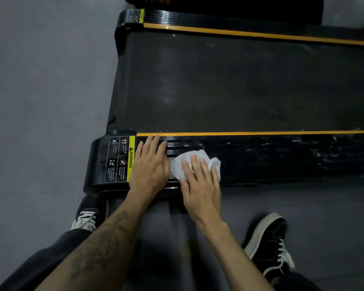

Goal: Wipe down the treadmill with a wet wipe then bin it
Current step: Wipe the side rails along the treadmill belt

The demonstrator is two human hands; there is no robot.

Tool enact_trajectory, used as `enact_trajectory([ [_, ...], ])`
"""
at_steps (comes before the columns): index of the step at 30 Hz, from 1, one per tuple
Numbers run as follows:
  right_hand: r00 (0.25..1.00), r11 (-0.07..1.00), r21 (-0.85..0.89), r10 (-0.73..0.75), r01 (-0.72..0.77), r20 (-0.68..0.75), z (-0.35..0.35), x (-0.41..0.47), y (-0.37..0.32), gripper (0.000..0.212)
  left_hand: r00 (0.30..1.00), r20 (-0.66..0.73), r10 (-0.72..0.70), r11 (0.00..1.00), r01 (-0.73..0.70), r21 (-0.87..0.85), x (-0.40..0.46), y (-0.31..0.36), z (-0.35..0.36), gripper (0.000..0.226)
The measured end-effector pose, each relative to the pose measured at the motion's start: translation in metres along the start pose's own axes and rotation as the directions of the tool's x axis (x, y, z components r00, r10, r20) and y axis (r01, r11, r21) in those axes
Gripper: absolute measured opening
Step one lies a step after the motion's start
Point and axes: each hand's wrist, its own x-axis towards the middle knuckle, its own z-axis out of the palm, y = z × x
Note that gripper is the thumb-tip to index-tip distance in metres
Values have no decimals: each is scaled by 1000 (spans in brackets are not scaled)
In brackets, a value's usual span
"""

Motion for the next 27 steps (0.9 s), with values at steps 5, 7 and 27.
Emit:
enact_trajectory([
  [5,997,995,67,74,-71,-38,0,-8,-24,54,1000,-5,-6,1000,6,1,1,-1,1,51],
  [7,1000,997,75,16,-16,-8,1,1,-22,53,1000,0,-8,1000,8,1,1,-2,1,51],
  [27,997,999,17,51,-50,-52,4,-1,-27,52,1000,29,-9,1000,9,11,0,-1,0,53],
])
